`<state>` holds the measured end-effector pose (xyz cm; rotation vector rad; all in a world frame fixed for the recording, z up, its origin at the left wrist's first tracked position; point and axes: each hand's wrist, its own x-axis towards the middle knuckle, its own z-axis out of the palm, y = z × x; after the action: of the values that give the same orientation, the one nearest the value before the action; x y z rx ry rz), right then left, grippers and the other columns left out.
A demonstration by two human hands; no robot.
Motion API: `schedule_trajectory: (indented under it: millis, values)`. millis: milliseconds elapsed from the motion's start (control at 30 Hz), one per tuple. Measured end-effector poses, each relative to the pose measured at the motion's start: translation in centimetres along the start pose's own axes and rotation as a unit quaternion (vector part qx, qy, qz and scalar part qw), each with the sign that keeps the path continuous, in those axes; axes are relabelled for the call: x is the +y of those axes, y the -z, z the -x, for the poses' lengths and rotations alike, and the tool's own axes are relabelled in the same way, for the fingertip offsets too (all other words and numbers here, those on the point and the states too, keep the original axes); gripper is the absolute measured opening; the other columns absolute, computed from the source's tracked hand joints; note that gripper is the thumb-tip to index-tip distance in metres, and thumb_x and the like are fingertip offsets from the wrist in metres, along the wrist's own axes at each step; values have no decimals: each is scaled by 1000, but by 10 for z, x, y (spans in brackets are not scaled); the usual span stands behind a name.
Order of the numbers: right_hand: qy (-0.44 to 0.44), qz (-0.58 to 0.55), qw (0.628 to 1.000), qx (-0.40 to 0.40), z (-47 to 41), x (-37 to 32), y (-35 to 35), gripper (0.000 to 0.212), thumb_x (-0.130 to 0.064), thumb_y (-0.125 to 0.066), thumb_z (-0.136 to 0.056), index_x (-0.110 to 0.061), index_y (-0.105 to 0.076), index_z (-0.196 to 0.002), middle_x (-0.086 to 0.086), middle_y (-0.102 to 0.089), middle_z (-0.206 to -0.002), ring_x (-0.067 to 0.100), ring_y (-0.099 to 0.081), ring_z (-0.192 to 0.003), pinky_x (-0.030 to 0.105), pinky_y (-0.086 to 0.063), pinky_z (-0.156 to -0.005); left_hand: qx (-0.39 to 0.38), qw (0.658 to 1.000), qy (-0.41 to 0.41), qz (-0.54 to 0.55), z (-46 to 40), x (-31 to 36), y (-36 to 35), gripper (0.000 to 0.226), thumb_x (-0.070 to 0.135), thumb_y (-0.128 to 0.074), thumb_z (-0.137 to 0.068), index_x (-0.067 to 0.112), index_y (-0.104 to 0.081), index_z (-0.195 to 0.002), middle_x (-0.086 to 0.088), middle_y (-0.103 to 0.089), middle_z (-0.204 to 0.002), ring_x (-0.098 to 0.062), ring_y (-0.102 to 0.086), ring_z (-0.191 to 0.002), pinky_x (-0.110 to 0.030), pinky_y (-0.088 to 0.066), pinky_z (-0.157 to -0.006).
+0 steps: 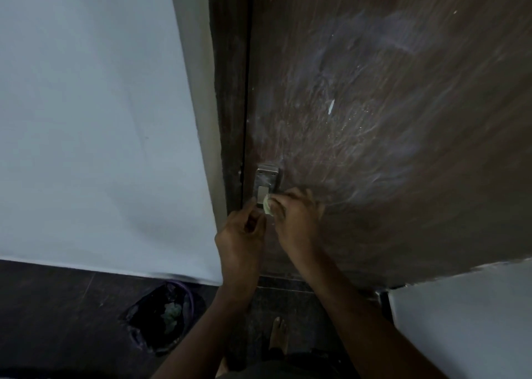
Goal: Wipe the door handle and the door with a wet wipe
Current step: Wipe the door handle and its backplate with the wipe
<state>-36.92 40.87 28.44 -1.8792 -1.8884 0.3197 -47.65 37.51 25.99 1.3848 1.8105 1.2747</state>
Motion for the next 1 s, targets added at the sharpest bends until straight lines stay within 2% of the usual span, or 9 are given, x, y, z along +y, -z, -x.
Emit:
schedule_trajectory:
  millis: [67,133,300,433,567,667,733,833,1000]
  values:
    - [21,33,999,-5,3,1,1,24,-32,-55,-99,-28,-70,-117,-6,-62,-117,18,-44,-116,38,-25,-91,3,1000,4,1,1,-3,1,40,19,-75,-86,24,-68,-125,4,-74,-97,-5,-67,-83,-8,-48,-80]
    - [21,51,998,34,6,6,8,23,-29,-63,-94,-28,-73,-115,-7,-65,-111,22,-46,-114,38,-29,-89,9,1000,6,-6,1,-6,3,39,20,-75,-87,23,-69,-125,6,-74,-96,-2,-65,-81,3,-40,-77]
    - [108,-3,989,102,8,-13,-10,19,-3,-78,-81,-5,-77,-99,12,-72,-96,33,-65,-91,45,-59,-73,22,1000,-1,-3,0,-5,7,35,24,-75,-85,26,-71,-120,11,-72,-88,2,-62,-75,6,-37,-70]
    - [150,53,984,81,-3,-27,-23,12,-11,-71,-88,-6,-74,-99,11,-68,-102,27,-64,-94,38,-59,-73,31,999,-12,9,-2,-7,9,35,31,-67,-87,28,-69,-123,15,-71,-89,4,-63,-76,4,-39,-68]
    - [96,94,982,136,2,-20,-28,19,-14,-75,-83,-9,-73,-101,8,-67,-98,26,-62,-88,36,-56,-65,26,1000,2,-5,-8,-14,10,42,22,-75,-86,23,-67,-127,7,-74,-99,0,-65,-83,5,-39,-75]
    - [89,84,987,108,9,-19,-32,20,-17,-66,-91,-9,-69,-109,10,-66,-103,26,-62,-91,40,-56,-68,11,999,-34,7,-8,-13,10,39,17,-68,-90,26,-65,-128,11,-69,-102,4,-61,-90,5,-38,-78]
    - [110,119,984,78,3,-25,-32,20,-22,-60,-94,-13,-70,-108,9,-66,-113,26,-61,-98,40,-56,-74,7,998,-63,11,-9,-15,10,41,11,-61,-92,25,-64,-130,11,-64,-110,3,-59,-97,0,-40,-84]
    - [141,159,975,70,-6,-30,-28,11,-24,-72,-84,-16,-75,-90,6,-67,-112,26,-60,-100,39,-54,-75,7,998,-65,-3,-13,-19,9,45,-2,-61,-89,14,-64,-130,0,-59,-122,-11,-59,-107,-16,-47,-93]
    - [114,155,975,108,10,-22,-15,19,-30,-63,-88,-23,-75,-101,-6,-71,-105,21,-57,-96,35,-39,-79,-21,996,-91,-10,-10,-13,8,48,-8,-59,-84,13,-65,-127,4,-59,-123,3,-50,-107,2,-34,-91]
